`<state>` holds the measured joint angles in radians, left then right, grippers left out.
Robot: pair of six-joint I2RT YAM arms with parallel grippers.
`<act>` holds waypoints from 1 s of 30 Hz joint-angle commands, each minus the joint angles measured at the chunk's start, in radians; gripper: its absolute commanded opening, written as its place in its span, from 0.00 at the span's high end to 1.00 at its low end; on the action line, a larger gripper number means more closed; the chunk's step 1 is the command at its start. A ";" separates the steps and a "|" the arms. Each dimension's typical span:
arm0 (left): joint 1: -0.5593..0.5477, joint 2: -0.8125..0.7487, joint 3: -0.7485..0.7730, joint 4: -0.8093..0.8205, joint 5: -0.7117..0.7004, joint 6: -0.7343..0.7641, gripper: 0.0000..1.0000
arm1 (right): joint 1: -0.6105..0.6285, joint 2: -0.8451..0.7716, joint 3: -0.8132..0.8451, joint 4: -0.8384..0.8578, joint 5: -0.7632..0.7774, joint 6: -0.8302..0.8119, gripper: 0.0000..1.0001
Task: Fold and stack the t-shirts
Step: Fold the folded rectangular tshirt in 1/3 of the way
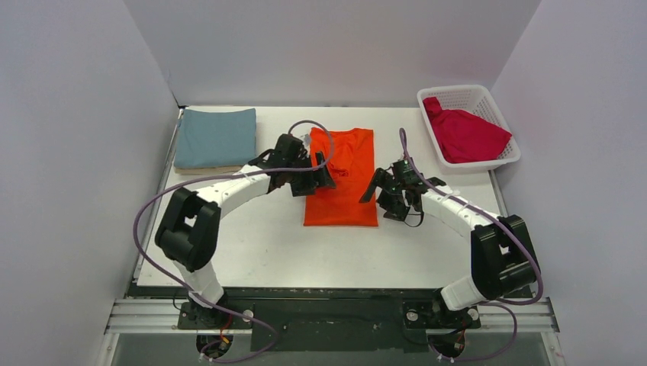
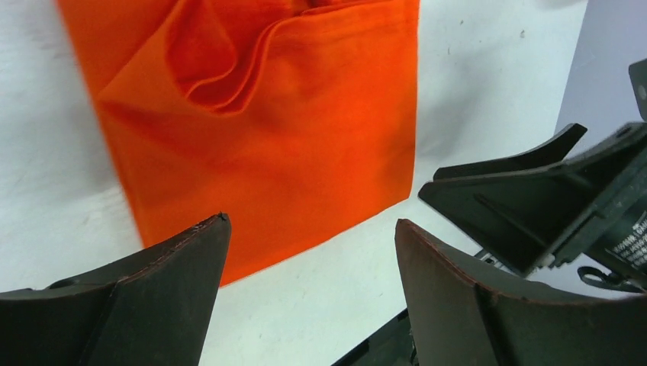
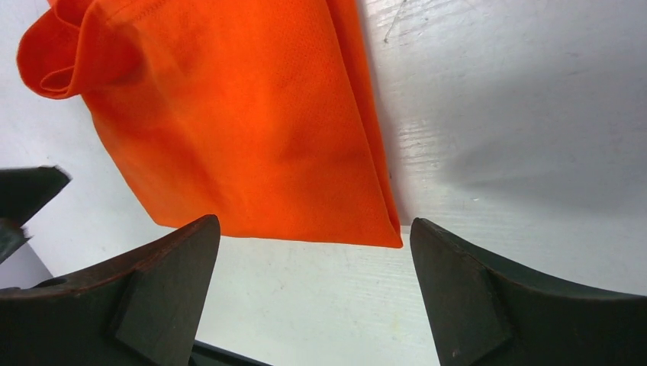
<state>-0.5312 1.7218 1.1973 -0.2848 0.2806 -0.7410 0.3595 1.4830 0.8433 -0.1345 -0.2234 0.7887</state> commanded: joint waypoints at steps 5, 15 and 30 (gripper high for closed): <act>0.026 0.327 0.297 -0.032 0.071 0.109 0.11 | -0.004 -0.108 0.009 -0.053 0.022 -0.016 0.10; 0.086 0.466 0.546 -0.158 0.012 0.135 0.11 | -0.018 -0.184 0.053 -0.167 0.093 -0.090 0.10; 0.088 -0.035 -0.005 -0.125 -0.194 0.073 0.10 | 0.067 -0.161 -0.035 -0.059 0.108 0.078 0.13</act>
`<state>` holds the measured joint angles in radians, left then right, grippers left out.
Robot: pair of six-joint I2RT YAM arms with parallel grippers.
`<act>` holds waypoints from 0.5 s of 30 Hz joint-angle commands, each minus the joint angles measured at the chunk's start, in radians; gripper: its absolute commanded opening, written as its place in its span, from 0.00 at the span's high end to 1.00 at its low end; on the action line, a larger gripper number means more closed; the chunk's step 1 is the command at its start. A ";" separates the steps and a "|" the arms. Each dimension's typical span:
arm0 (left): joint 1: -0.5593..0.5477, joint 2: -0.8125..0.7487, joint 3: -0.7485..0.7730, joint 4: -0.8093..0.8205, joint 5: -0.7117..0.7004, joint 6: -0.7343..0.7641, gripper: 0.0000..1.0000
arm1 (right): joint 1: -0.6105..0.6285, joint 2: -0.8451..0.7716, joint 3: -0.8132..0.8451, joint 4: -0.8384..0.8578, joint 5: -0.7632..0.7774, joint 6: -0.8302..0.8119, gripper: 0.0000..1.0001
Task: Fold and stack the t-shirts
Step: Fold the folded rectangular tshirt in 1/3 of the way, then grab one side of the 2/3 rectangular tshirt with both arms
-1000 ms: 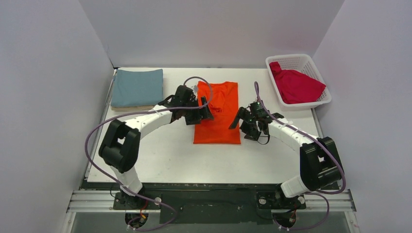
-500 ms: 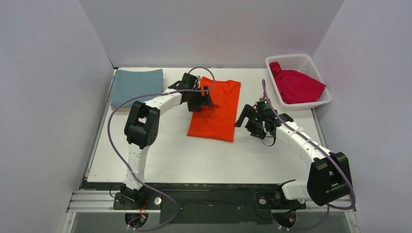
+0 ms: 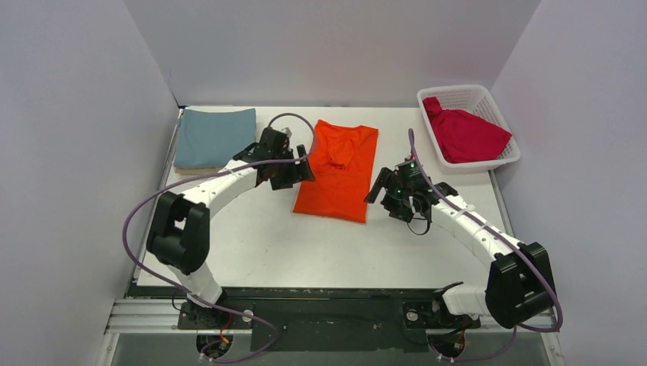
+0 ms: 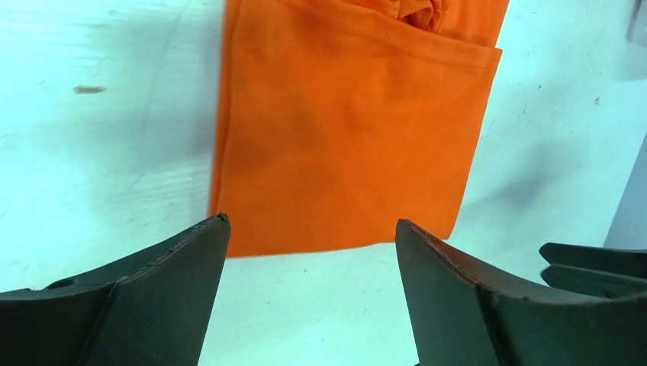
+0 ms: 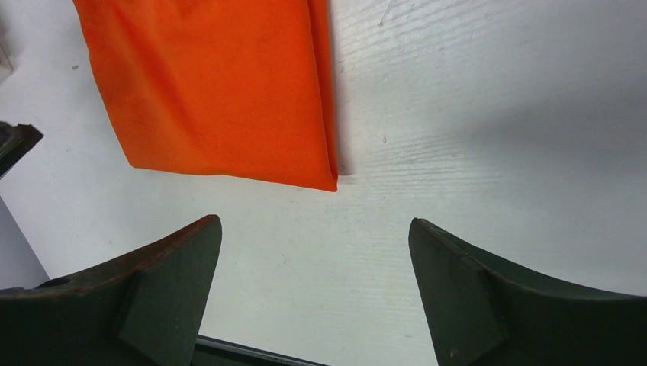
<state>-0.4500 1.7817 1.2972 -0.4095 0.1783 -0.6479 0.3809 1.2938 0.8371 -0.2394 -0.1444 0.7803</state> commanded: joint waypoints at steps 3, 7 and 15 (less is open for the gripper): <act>0.007 -0.094 -0.152 -0.008 -0.088 -0.025 0.10 | 0.066 0.096 -0.028 0.073 0.042 0.114 0.15; 0.008 -0.067 -0.181 -0.009 -0.103 -0.028 0.10 | 0.095 0.171 -0.019 0.110 0.048 0.138 0.17; 0.008 0.028 -0.185 0.014 -0.074 -0.038 0.26 | 0.108 0.244 -0.047 0.146 0.081 0.170 0.38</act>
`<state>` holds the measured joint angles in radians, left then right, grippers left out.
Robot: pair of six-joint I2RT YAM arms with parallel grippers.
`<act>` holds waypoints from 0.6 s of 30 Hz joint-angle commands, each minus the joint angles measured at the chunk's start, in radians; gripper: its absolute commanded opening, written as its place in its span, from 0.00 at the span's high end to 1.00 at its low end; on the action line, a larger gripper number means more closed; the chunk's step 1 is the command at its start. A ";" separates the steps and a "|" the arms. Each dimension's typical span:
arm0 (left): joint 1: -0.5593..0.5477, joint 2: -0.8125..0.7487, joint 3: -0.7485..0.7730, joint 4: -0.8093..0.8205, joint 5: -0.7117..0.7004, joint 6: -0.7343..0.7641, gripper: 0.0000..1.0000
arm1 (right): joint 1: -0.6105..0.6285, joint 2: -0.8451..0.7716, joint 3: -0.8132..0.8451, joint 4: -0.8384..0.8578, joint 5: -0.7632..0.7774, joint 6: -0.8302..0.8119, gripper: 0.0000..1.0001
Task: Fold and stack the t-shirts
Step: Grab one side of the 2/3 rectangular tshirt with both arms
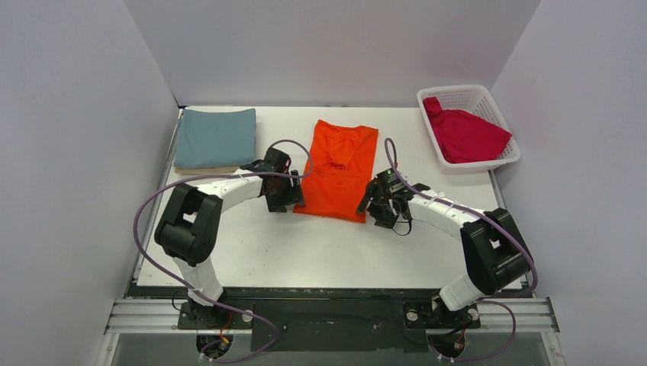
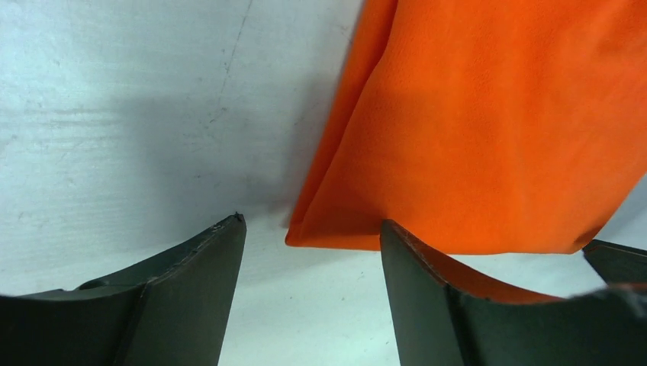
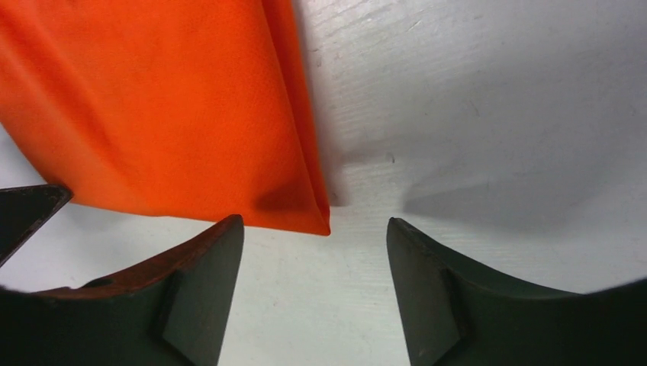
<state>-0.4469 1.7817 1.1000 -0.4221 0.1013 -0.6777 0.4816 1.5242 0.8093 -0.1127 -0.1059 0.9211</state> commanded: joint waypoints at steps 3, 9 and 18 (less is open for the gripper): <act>0.005 0.044 -0.001 0.042 0.012 -0.017 0.30 | 0.010 0.027 -0.033 0.030 0.037 0.036 0.47; 0.002 0.080 -0.018 0.074 0.050 -0.030 0.58 | 0.020 0.044 -0.050 0.053 0.029 0.042 0.59; -0.013 0.088 -0.027 0.063 0.047 -0.030 1.00 | 0.032 0.071 -0.062 0.101 0.004 0.064 0.79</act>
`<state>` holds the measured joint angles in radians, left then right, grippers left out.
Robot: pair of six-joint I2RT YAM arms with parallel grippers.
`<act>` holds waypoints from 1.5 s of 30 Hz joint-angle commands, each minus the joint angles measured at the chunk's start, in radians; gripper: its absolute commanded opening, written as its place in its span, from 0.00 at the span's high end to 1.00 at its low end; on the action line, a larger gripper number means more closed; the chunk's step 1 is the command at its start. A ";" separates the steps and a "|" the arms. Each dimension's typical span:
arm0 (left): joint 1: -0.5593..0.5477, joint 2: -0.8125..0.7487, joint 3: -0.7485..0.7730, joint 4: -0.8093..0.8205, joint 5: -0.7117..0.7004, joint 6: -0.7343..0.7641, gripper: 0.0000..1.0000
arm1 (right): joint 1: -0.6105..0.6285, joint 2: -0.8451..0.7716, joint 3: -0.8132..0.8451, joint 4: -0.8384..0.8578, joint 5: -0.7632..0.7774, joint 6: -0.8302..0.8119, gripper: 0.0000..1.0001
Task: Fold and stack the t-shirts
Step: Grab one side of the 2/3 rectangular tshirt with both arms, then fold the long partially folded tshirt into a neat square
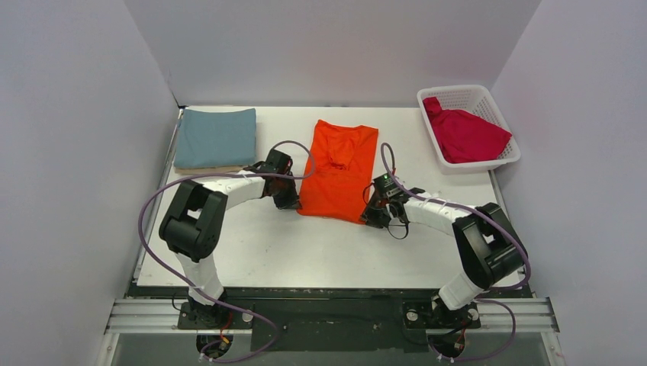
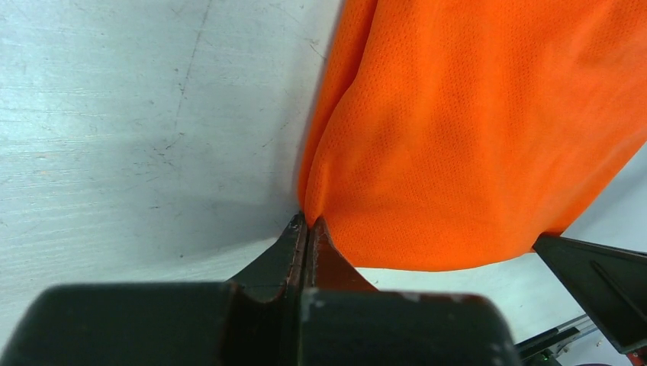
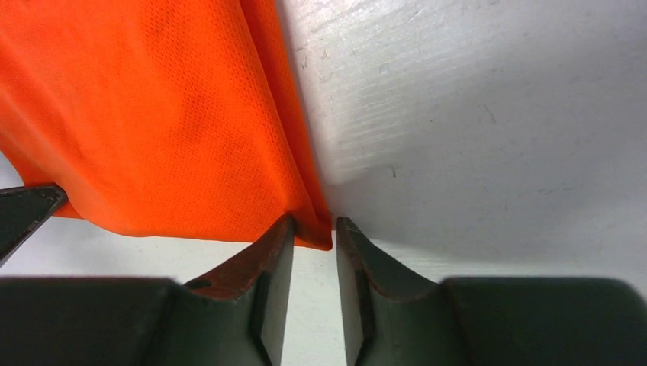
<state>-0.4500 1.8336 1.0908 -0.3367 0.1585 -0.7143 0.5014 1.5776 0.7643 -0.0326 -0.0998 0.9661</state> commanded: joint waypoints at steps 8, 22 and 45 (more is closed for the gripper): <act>-0.037 -0.116 -0.131 -0.023 -0.039 -0.054 1.00 | 0.018 -0.087 -0.062 0.001 -0.082 -0.025 1.00; -0.297 -0.815 -0.330 -0.469 -0.197 -0.255 1.00 | 0.154 -0.568 -0.095 -0.529 -0.381 -0.119 1.00; -0.187 -0.930 -0.150 -0.494 -0.225 -0.276 1.00 | 0.005 -0.470 0.182 -0.623 -0.602 -0.195 1.00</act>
<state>-0.7132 0.8574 0.8944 -0.9230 -0.0696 -1.0328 0.5617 1.0595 0.8711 -0.6102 -0.6544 0.8417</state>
